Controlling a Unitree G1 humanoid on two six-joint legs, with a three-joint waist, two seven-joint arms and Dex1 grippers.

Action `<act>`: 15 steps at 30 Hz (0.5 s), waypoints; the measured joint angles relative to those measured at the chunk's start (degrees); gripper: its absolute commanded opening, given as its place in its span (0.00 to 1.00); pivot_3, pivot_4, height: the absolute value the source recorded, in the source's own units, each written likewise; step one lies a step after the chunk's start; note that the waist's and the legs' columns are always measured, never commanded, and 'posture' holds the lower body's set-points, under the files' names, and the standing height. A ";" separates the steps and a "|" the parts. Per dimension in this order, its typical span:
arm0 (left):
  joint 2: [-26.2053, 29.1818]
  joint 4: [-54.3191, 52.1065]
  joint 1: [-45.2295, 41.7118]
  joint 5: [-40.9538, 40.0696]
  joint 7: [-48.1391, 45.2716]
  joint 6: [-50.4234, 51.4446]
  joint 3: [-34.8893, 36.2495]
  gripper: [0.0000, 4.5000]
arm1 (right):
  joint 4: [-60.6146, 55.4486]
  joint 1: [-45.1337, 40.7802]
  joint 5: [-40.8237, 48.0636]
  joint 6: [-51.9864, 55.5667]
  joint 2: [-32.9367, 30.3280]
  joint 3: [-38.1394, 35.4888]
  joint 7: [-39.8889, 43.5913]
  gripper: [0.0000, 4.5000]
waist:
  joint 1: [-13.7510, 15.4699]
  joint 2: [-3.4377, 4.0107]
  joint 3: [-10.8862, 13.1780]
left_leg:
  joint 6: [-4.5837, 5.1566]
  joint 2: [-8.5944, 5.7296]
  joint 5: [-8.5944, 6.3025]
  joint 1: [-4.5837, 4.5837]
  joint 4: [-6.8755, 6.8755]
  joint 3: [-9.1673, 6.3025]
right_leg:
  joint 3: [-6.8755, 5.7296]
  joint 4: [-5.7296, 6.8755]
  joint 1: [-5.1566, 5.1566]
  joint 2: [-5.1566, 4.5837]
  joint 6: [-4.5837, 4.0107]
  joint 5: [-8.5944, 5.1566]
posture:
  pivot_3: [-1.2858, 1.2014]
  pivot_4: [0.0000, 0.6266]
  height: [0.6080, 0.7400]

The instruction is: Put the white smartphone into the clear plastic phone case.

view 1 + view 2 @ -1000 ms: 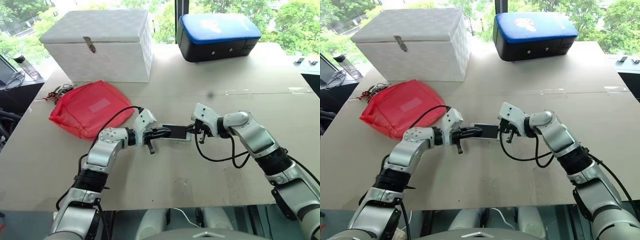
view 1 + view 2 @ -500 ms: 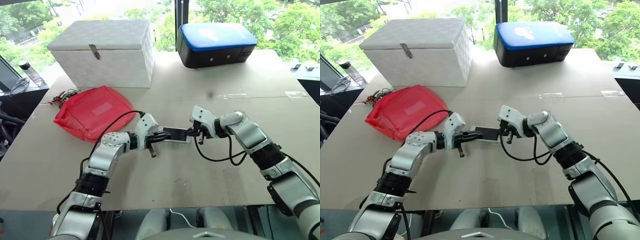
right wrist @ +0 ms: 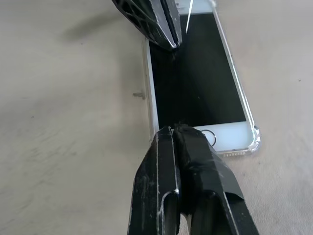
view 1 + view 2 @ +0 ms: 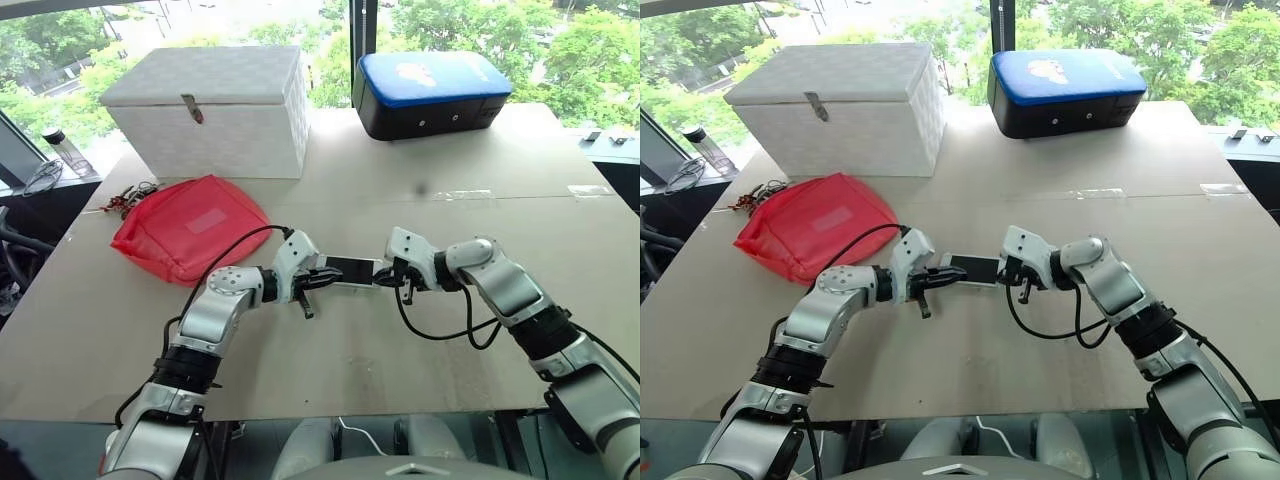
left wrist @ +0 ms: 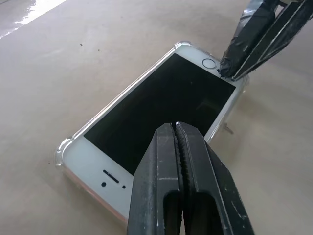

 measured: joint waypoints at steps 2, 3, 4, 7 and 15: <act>-2.27 -0.31 0.09 -2.59 0.88 -0.07 2.40 0.02 | 0.73 3.64 3.36 -3.36 3.78 -4.89 -2.93 0.00 | -0.13 -0.07 0.40 | -0.09 0.02 0.05 -0.14 -0.06 0.00 | 0.01 -0.05 -0.08 0.00 -0.01 0.01 | 0.52 0.24 1.00; -3.22 -0.91 0.13 -4.10 1.52 -0.18 3.84 0.02 | 0.66 5.44 5.13 -4.50 5.30 -7.17 -4.84 0.00 | -0.21 -0.06 0.64 | -0.27 0.03 0.15 -0.24 -0.06 0.02 | 0.04 -0.05 -0.21 0.00 0.00 0.02 | 0.52 0.24 1.00; -3.40 -1.26 0.13 -4.64 1.72 -0.27 4.34 0.02 | 0.63 5.84 5.57 -4.75 5.48 -7.99 -5.59 0.00 | -0.23 -0.03 0.80 | -0.28 0.03 0.16 -0.50 -0.08 0.03 | 0.05 -0.04 -0.48 -0.01 0.00 0.02 | 0.52 0.24 1.00; -4.82 -4.76 1.64 -9.07 4.88 0.04 10.34 0.00 | -6.58 9.49 8.00 -4.31 3.41 -15.94 -10.52 0.19 | -0.13 -0.01 0.84 | -0.31 0.01 0.17 -1.99 0.58 -0.03 | -0.03 0.40 -1.87 0.00 -0.01 0.04 | 0.52 0.24 1.00; 0.50 -15.86 11.35 -17.70 5.99 5.91 18.29 0.80 | -26.49 29.11 13.40 0.22 -7.71 -27.60 -10.77 1.00 | 0.02 0.10 1.22 | -0.25 -0.01 0.14 -2.14 0.33 -0.07 | 0.03 -0.03 -1.90 -0.01 -0.01 0.04 | 0.52 0.24 1.00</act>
